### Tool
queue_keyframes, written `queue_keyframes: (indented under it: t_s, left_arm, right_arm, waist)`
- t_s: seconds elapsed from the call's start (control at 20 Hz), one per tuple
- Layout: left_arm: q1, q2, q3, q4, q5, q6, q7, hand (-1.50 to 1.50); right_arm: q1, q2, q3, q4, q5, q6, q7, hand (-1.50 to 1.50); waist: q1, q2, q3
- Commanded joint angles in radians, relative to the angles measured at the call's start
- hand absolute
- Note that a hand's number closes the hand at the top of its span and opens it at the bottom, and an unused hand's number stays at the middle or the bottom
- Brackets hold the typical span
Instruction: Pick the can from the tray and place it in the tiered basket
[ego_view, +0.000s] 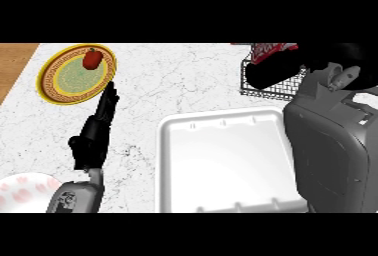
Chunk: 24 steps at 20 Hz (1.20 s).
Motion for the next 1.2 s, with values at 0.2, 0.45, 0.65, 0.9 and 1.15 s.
queue_keyframes:
  t_s: [0.2, 0.45, 0.65, 0.9, 1.15]
  left_arm:
    - [-0.061, -0.028, -0.032, 0.053, -0.027, 0.048, 0.017, 0.00]
    - [0.024, 0.000, 0.001, 0.012, 0.015, -0.017, -0.037, 0.00]
    - [-0.005, -0.008, -0.011, 0.007, -0.001, -0.011, -0.012, 0.00]
    - [0.042, -0.001, -0.005, -0.072, 0.009, -0.013, 0.028, 0.00]
    - [0.001, -0.016, -0.005, 0.025, -0.019, 0.006, -0.017, 0.00]
  right_arm:
    - [-0.135, 0.019, -0.123, 0.113, -0.007, -0.016, 0.100, 1.50]
    - [-0.206, -0.106, -0.201, 0.336, 0.023, -0.149, 0.001, 1.50]
    - [-0.177, -0.183, -0.207, 0.433, 0.034, -0.211, -0.078, 1.50]
    - [-0.121, -0.255, -0.198, 0.490, 0.039, -0.263, -0.160, 1.50]
    - [-0.089, -0.272, -0.196, 0.588, 0.041, -0.373, -0.204, 1.50]
  waist:
    - [0.003, 0.006, 0.000]
    - [0.019, 0.010, 0.000]
    - [0.015, 0.010, 0.000]
    - [0.016, 0.007, 0.001]
    - [0.012, 0.009, 0.001]
